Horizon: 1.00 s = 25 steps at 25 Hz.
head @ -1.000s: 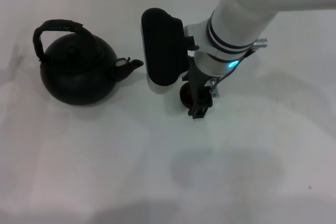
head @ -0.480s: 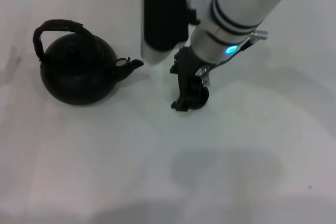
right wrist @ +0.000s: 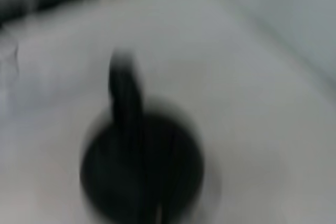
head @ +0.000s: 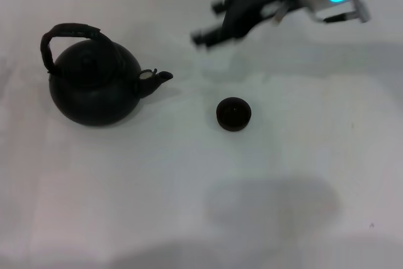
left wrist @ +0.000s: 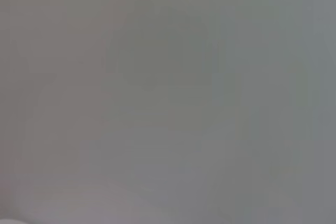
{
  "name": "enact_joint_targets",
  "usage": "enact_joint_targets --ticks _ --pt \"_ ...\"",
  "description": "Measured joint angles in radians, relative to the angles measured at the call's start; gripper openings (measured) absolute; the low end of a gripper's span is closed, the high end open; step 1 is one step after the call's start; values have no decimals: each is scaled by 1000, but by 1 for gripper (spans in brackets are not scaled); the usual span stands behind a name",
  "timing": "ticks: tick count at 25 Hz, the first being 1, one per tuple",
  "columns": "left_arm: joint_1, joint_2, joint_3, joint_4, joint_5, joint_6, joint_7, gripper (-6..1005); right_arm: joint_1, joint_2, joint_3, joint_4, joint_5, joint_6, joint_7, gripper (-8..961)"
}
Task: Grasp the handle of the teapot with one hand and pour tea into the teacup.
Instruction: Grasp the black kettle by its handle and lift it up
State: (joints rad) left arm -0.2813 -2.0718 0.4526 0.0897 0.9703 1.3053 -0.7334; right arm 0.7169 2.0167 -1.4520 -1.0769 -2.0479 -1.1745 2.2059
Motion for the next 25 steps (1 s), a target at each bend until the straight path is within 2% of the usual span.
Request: enact_joint_targets --ticks 4,7,9,10,11,15,19,21,25 --pt "9 -3 2 -3 -12 0 0 886 -148 -3 145 86 435 12 -310 861" --pt "15 -3 4 -4 -12 3 -1 887 -221 -5 212 227 773 2 -538 860" --pt "19 -4 3 -4 -12 5 -2 887 -246 -6 229 323 963 -16 -694 860" --pt "21 -4 2 -4 -13 7 -8 887 -259 -5 232 444 1134 -39 -870 859" --pt "21 -4 2 -4 -13 7 -8 887 -259 -5 232 444 1134 -39 -870 859" --pt "25 -5 2 -5 -14 8 -45 887 -253 7 225 676 1422 -72 -1306 859" --pt "31 -5 3 -7 -14 9 -94 887 -235 11 169 855 1654 -127 -1629 858" --pt "34 -5 5 -7 -11 9 -116 887 -235 11 151 905 1745 -145 -1688 857" --pt "50 -4 6 -15 -9 8 -125 887 -258 6 152 940 1827 -147 -1632 857"
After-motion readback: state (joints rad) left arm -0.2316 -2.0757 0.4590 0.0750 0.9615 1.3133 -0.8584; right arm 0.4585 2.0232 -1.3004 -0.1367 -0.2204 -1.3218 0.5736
